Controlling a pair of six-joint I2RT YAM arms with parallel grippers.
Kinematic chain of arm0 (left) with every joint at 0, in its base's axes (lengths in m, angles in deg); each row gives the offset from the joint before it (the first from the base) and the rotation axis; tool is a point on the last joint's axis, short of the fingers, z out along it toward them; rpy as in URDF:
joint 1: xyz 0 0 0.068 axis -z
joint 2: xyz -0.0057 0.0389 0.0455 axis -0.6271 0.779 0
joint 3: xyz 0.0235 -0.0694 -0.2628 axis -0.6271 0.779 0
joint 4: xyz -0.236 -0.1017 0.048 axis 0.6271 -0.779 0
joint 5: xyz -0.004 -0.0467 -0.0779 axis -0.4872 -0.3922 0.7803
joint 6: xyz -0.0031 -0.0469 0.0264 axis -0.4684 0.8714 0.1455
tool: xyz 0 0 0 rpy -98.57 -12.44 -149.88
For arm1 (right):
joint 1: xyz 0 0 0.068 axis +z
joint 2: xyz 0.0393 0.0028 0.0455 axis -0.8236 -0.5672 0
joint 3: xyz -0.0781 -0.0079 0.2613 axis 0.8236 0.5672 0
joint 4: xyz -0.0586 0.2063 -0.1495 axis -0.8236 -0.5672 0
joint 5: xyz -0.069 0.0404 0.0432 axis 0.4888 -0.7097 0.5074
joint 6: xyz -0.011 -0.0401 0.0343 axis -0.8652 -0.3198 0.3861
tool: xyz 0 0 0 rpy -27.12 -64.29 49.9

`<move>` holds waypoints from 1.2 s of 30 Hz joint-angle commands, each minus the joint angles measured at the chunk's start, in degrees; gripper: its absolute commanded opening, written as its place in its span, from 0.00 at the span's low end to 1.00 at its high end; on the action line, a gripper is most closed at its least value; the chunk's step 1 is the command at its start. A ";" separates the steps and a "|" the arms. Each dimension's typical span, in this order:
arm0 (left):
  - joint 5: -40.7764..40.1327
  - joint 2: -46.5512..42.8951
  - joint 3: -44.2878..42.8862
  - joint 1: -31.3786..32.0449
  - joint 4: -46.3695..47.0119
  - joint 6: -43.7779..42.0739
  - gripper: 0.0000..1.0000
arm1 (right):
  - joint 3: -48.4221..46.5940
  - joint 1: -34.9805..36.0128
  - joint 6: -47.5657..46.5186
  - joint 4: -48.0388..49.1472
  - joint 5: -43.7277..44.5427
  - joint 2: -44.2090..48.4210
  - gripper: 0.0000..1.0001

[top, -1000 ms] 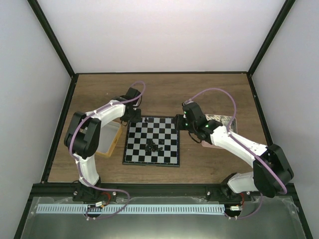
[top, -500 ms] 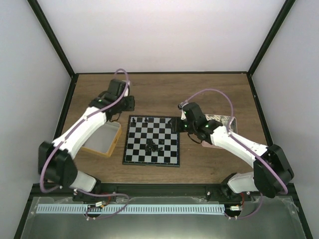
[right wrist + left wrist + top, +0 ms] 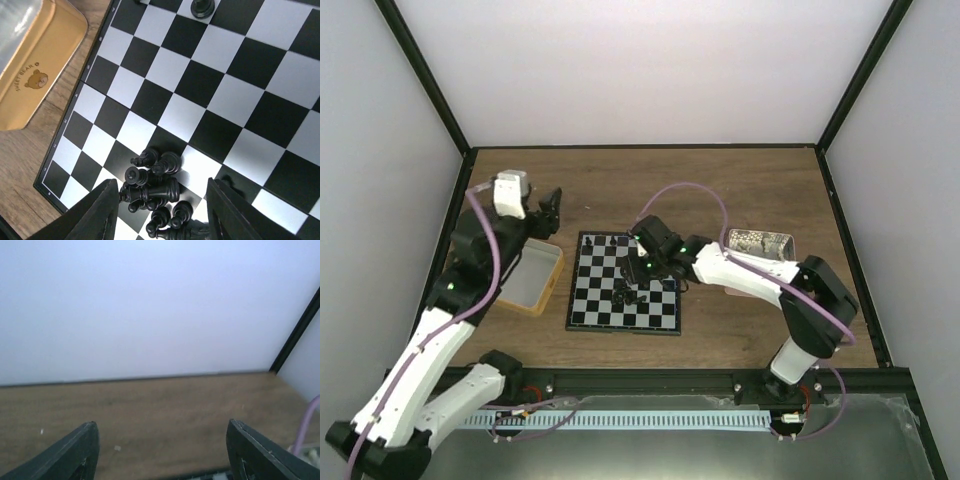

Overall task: Set up the chess pieces on the board
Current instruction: Pick up the chess piece from the chessboard.

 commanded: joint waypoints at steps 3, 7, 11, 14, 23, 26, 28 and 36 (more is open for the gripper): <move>0.48 -10.83 6.34 -0.10 14.43 -2.15 0.72 | -5.11 2.07 2.88 -5.11 2.26 -4.04 0.46; 1.65 -17.60 12.72 -0.10 19.46 -2.14 0.74 | -3.93 2.32 4.58 -2.98 1.85 -5.27 0.40; 2.22 -21.02 14.48 -0.10 19.74 -1.91 0.76 | -4.58 2.49 4.91 -2.57 1.30 -7.61 0.40; 1.84 -21.12 14.33 -0.10 18.96 -2.04 0.77 | -5.85 2.56 4.66 -2.94 0.83 -9.44 0.40; 1.45 -21.26 14.44 -0.68 18.84 -0.88 0.75 | -7.35 2.67 4.36 -3.60 1.63 -11.13 0.39; 1.48 -21.34 14.45 -1.27 18.76 -0.61 0.76 | -8.88 2.83 3.92 -5.16 3.86 -12.17 0.34; 1.56 -21.35 14.45 -1.54 18.76 -0.47 0.75 | -9.78 2.93 3.46 -5.62 4.93 -12.48 0.32; 0.47 -22.81 15.33 -3.04 19.67 0.55 0.74 | -9.79 2.93 2.49 -5.98 4.22 -12.89 0.22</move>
